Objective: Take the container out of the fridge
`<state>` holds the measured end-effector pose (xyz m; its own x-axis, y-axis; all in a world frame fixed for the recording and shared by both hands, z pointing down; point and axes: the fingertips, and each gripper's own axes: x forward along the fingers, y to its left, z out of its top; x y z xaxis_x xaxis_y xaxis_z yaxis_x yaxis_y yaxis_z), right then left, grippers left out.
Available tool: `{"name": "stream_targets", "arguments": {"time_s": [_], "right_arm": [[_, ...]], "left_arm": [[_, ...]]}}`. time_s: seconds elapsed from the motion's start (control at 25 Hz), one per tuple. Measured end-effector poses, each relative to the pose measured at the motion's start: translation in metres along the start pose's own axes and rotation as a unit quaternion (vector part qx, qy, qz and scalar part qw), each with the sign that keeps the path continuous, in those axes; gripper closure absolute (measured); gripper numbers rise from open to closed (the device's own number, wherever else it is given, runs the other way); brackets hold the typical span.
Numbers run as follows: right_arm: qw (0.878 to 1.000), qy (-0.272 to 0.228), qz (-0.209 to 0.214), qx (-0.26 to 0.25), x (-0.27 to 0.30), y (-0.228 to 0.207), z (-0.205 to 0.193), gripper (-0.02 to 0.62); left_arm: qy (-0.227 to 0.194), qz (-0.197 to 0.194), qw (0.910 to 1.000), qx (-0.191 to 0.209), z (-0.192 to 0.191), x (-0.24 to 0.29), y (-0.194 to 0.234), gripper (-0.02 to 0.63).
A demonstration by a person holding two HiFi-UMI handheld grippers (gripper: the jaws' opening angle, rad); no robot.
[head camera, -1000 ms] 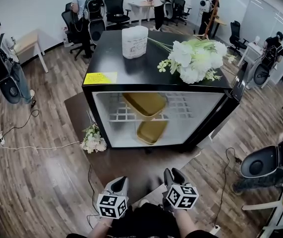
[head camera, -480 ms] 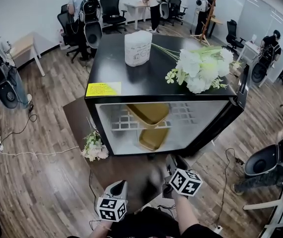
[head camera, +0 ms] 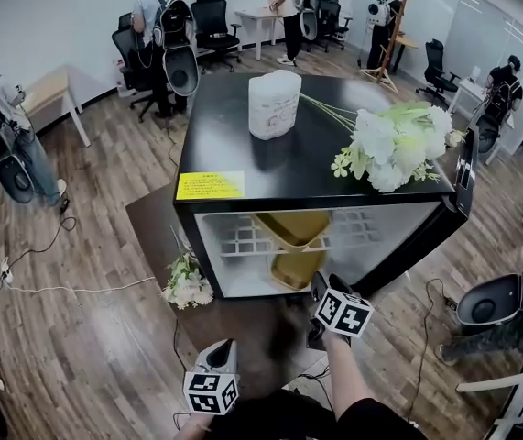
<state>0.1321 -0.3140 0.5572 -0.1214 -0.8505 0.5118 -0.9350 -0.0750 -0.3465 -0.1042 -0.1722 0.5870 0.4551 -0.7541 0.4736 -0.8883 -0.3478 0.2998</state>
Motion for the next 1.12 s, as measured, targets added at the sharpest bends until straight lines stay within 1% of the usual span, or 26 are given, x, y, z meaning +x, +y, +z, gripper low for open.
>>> {"name": "stream_targets", "arguments": {"time_s": [0.12,0.28,0.52,0.68,0.96,1.12], "right_arm": [[1.000,0.012,-0.006,0.003,0.017,0.000,-0.005,0.407],[0.999,0.023,-0.029,-0.007,0.030,-0.002,-0.006,0.407],[0.996,0.074,-0.049,-0.025,0.059,-0.004,-0.018,0.410],[0.994,0.088,-0.058,-0.016,0.065,-0.004,-0.021,0.419],[0.991,0.116,-0.065,-0.001,0.075,-0.010,-0.037,0.477],[0.992,0.107,-0.066,0.022,0.076,-0.011,-0.038,0.495]], "left_arm": [[0.006,0.012,0.9999,-0.006,-0.004,-0.003,0.011,0.598],[0.007,0.024,0.9996,-0.013,-0.006,-0.006,0.022,0.598],[-0.004,0.035,0.9992,-0.016,0.002,-0.005,0.032,0.598],[-0.002,0.040,0.9990,-0.021,-0.001,-0.008,0.036,0.598],[0.011,0.054,0.9980,-0.032,-0.015,-0.014,0.048,0.598],[0.009,0.052,0.9982,-0.028,-0.014,-0.013,0.050,0.598]]}}
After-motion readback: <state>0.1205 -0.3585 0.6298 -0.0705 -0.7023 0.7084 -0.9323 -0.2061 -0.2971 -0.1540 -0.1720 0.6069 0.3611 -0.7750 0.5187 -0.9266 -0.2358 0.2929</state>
